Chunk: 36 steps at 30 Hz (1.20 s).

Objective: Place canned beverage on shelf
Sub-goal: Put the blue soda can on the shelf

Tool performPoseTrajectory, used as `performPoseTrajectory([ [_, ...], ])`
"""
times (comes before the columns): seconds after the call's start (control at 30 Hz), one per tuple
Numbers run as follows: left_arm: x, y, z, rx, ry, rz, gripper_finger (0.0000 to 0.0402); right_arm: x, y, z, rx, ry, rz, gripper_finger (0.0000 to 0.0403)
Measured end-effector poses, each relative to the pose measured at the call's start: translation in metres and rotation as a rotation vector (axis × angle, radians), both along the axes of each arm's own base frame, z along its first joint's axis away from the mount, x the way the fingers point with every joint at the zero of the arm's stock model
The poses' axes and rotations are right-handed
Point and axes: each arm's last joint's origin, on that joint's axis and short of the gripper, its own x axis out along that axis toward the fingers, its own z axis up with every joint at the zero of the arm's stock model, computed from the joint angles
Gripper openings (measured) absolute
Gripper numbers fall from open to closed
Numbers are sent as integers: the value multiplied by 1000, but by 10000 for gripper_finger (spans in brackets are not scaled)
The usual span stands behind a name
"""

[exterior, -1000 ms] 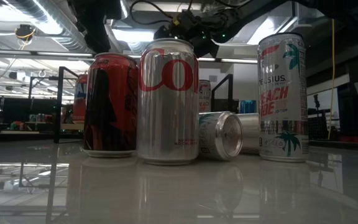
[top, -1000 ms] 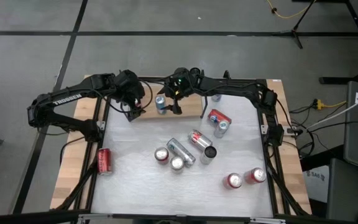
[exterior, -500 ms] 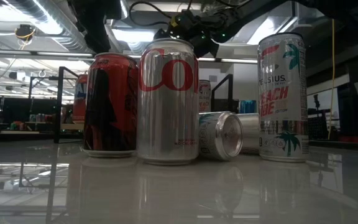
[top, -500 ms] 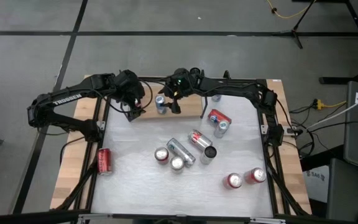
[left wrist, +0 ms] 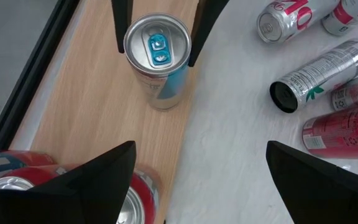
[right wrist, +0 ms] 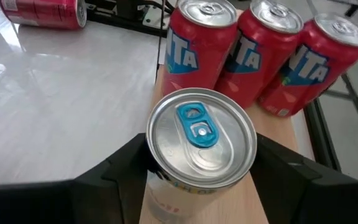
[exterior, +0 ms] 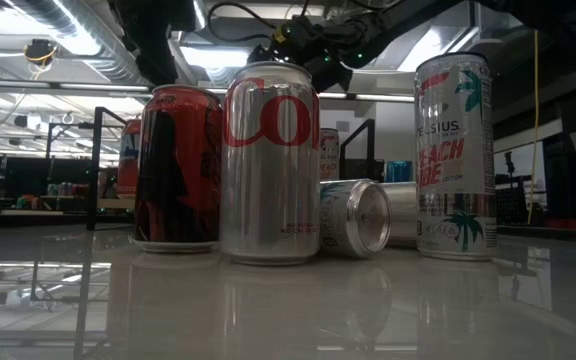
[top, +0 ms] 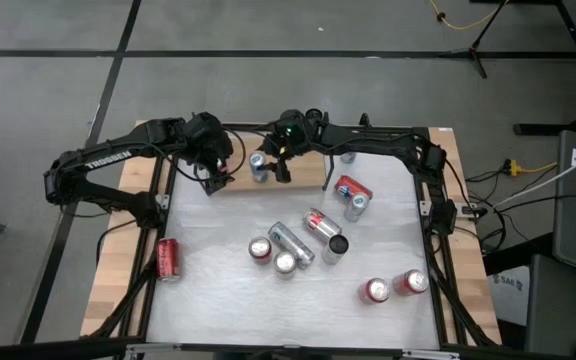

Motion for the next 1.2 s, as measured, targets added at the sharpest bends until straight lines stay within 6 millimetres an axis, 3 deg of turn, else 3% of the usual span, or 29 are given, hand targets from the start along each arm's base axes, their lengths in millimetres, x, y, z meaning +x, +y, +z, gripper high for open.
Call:
performPoseTrajectory([
  [0.23, 0, 0, 0, 0, 0, 1, 352, -2, -8, 18, 18, 21, -56, 229],
  [0.47, 0, 0, 0, 0, 0, 0, 352, -10, -31, 40, -11, 22, -146, 228],
  [0.77, 0, 0, 0, 0, 0, 0, 352, -29, -67, 39, 10, 66, -238, 227],
  [1.2, 0, 0, 0, 0, 0, 0, 352, -43, -92, 38, 19, 74, -297, 227],
])
